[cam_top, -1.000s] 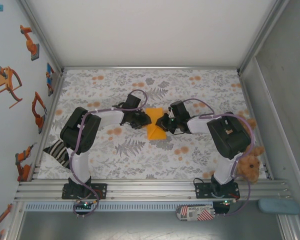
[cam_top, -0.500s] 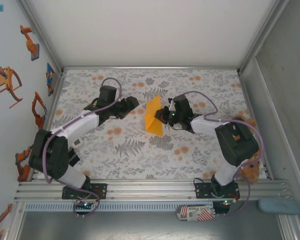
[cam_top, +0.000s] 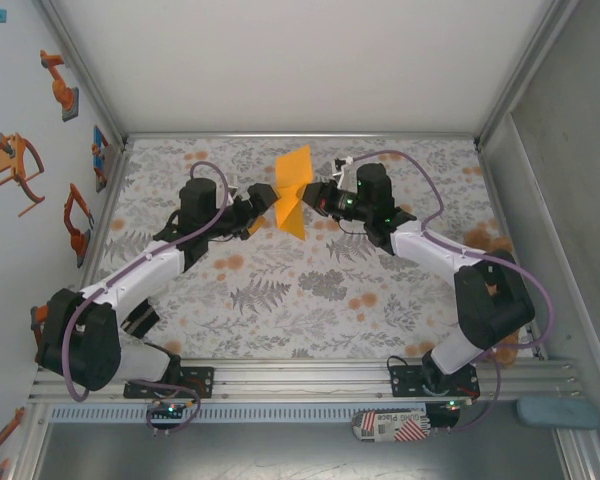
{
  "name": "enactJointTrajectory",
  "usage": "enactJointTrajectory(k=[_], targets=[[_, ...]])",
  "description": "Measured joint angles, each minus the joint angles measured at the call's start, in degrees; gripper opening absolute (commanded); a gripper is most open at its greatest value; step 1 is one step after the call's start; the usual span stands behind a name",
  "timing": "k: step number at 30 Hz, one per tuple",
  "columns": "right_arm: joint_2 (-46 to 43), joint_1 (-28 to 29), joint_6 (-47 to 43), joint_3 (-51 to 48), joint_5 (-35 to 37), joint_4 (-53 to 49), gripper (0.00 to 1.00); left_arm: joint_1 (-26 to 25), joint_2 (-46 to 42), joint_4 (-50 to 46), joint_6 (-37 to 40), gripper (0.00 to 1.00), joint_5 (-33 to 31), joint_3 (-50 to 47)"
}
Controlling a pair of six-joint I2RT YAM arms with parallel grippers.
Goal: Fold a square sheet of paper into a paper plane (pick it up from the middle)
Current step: Turn over the paper at the center of the table.
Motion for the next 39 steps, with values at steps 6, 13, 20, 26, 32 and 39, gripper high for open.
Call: enactJointTrajectory(k=[6, 13, 20, 26, 32, 39], targets=[[0.0, 0.0, 4.7, 0.0, -2.1, 4.6, 0.00, -0.9, 0.0, 4.5, -2.5, 0.93, 3.1, 0.0], [0.0, 0.0, 7.0, 0.0, -2.4, 6.0, 0.00, -1.2, 0.8, 10.6, -6.3, 0.68, 6.2, 0.1], [0.0, 0.0, 7.9, 0.0, -2.3, 6.8, 0.00, -1.1, 0.7, 12.0, -6.6, 0.48, 6.2, 0.2], [0.0, 0.0, 8.1, 0.0, -2.3, 6.8, 0.00, -1.0, 0.5, 9.8, -5.2, 0.31, 5.4, 0.3], [0.0, -0.1, 7.6, 0.0, -2.2, 5.6, 0.13, -0.3, 0.5, 9.7, -4.7, 0.15, 5.4, 0.3], [-2.2, -3.1, 2.2, 0.0, 0.0, -4.3, 0.47, 2.4, 0.9, 7.3, -2.8, 0.09, 5.9, 1.8]])
